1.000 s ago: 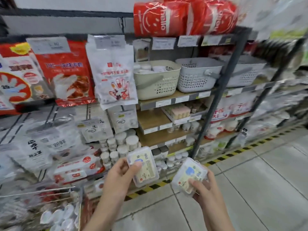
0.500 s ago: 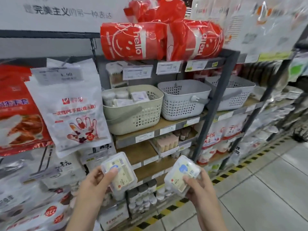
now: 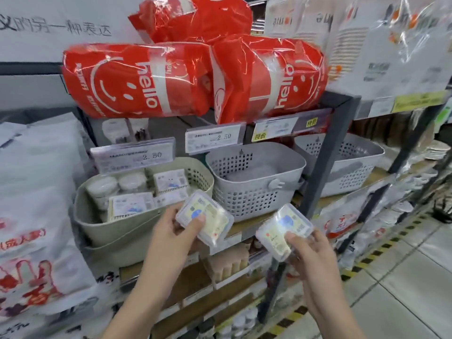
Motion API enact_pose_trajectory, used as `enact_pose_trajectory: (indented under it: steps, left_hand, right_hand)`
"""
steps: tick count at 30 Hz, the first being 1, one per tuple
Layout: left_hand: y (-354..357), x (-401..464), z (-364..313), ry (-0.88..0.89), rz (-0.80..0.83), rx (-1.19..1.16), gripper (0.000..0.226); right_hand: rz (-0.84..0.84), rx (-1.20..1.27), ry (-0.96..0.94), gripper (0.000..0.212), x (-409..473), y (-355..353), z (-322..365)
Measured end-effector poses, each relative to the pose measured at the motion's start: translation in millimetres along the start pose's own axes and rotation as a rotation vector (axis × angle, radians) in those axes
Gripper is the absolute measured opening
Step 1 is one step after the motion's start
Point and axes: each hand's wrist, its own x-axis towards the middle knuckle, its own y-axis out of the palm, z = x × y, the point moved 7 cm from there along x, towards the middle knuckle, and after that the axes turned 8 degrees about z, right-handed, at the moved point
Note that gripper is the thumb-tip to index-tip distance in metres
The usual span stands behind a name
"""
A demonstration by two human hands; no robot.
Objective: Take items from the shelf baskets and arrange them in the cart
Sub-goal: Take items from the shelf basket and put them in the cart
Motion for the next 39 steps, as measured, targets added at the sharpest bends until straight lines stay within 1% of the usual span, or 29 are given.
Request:
enact_pose_trajectory:
  steps: [3, 5, 8, 10, 11, 12, 13, 14, 16, 18, 20, 22, 23, 24, 25, 26, 27, 29, 31, 32, 33, 34, 35, 36, 37, 38, 39]
  left_hand:
    - [18.1, 39.4, -9.6, 0.039, -0.055, 0.051, 0.013]
    - [28.8, 64.5, -17.6, 0.046, -0.118, 0.080, 0.013]
    - [42.3, 97.0, -27.2, 0.070, -0.188, 0.144, 0.011]
    - [47.4, 114.5, -29.4, 0.095, -0.243, 0.236, 0.009]
    - [48.6, 122.2, -30.1, 0.103, -0.277, 0.305, 0.010]
    - [49.8, 128.2, -31.8, 0.116, -0.310, 0.351, 0.009]
    - [50.6, 135.3, -30.9, 0.125, -0.328, 0.358, 0.006]
    - [52.1, 140.8, -29.2, 0.128, -0.337, 0.338, 0.002]
    - [54.7, 145.6, -26.9, 0.122, -0.352, 0.252, 0.013]
    - [57.8, 148.0, -28.7, 0.141, -0.357, 0.204, 0.010]
    - [62.0, 151.3, -30.6, 0.151, -0.337, 0.303, 0.021]
    - [66.1, 155.2, -35.4, 0.121, -0.360, 0.561, 0.024]
    - [66.5, 155.3, -37.5, 0.101, -0.409, 0.636, 0.026]
    - [66.7, 156.5, -37.0, 0.094, -0.436, 0.655, 0.022]
    - [67.3, 159.4, -35.0, 0.062, -0.448, 0.665, 0.014]
    - [69.5, 162.4, -34.7, 0.021, -0.450, 0.697, 0.008]
    - [72.4, 166.8, -32.6, -0.020, -0.431, 0.754, 0.009]
    - [77.8, 175.8, -27.8, -0.080, -0.386, 0.833, 0.023]
    - [77.4, 181.7, -19.3, -0.207, -0.383, 0.792, 0.044]
    - [77.5, 184.5, -14.8, -0.274, -0.375, 0.744, 0.050]
    - [78.7, 188.2, -11.9, -0.297, -0.363, 0.711, 0.051]
    - [80.6, 193.0, -11.0, -0.310, -0.339, 0.707, 0.046]
    - [83.0, 198.5, -11.0, -0.313, -0.304, 0.747, 0.037]
    - [84.9, 203.1, -12.7, -0.318, -0.271, 0.812, 0.026]
    - [86.0, 207.1, -14.4, -0.312, -0.259, 0.860, 0.017]
    - [86.8, 211.0, -12.9, -0.316, -0.241, 0.865, 0.013]
    - [87.5, 215.0, -8.6, -0.319, -0.213, 0.851, 0.013]
  right_hand:
    - [0.093, -0.033, -0.049, 0.034, 56.9, 6.3, 22.3]
    - [0.149, -0.063, -0.059, 0.031, 93.6, 11.7, 34.7]
    - [0.183, -0.091, -0.065, 0.035, 140.4, 16.6, 43.3]
    - [0.199, -0.068, -0.068, 0.035, 163.4, 20.2, 46.9]
    - [0.207, -0.053, -0.063, 0.033, 173.7, 22.3, 49.0]
    - [0.225, -0.056, -0.066, 0.025, 185.1, 24.5, 50.6]
    - [0.244, -0.068, -0.067, 0.015, 194.7, 29.2, 54.3]
    - [0.271, -0.087, -0.073, 0.016, 205.3, 34.5, 56.4]
    - [0.322, -0.131, -0.061, 0.016, 222.6, 44.1, 58.3]
    - [0.364, -0.134, -0.056, 0.015, 234.6, 50.9, 57.8]
    - [0.405, -0.139, -0.068, 0.017, 243.5, 55.7, 54.0]
    - [0.448, -0.147, -0.042, 0.022, 249.1, 61.4, 48.3]
    - [0.470, -0.157, -0.025, 0.024, 251.0, 65.1, 45.8]
    - [0.495, -0.183, -0.021, 0.026, 254.2, 69.5, 43.2]
    - [0.519, -0.206, -0.012, 0.026, 255.9, 74.8, 41.8]
    - [0.541, -0.232, -0.006, 0.024, 259.2, 80.5, 39.3]
    - [0.555, -0.265, 0.005, 0.022, 261.5, 86.1, 38.7]
    - [0.596, -0.375, -0.007, 0.017, 266.0, 98.9, 39.4]
    - [0.710, -0.467, -0.014, 0.007, 267.3, 113.8, 37.3]
    - [0.780, -0.489, 0.007, 0.013, 267.1, 120.4, 34.3]
    - [0.843, -0.524, 0.045, 0.021, 267.1, 125.3, 30.1]
    - [0.907, -0.571, 0.096, 0.027, 267.9, 128.5, 24.0]
    - [0.966, -0.611, 0.147, 0.028, 268.0, 130.0, 18.0]
    - [1.008, -0.633, 0.183, 0.022, 269.2, 130.0, 12.9]
    - [1.027, -0.634, 0.207, 0.012, 272.0, 129.6, 8.8]
    - [1.021, -0.642, 0.194, 0.010, 277.0, 129.0, 6.6]
    - [1.005, -0.675, 0.147, 0.016, 283.3, 129.2, 5.9]
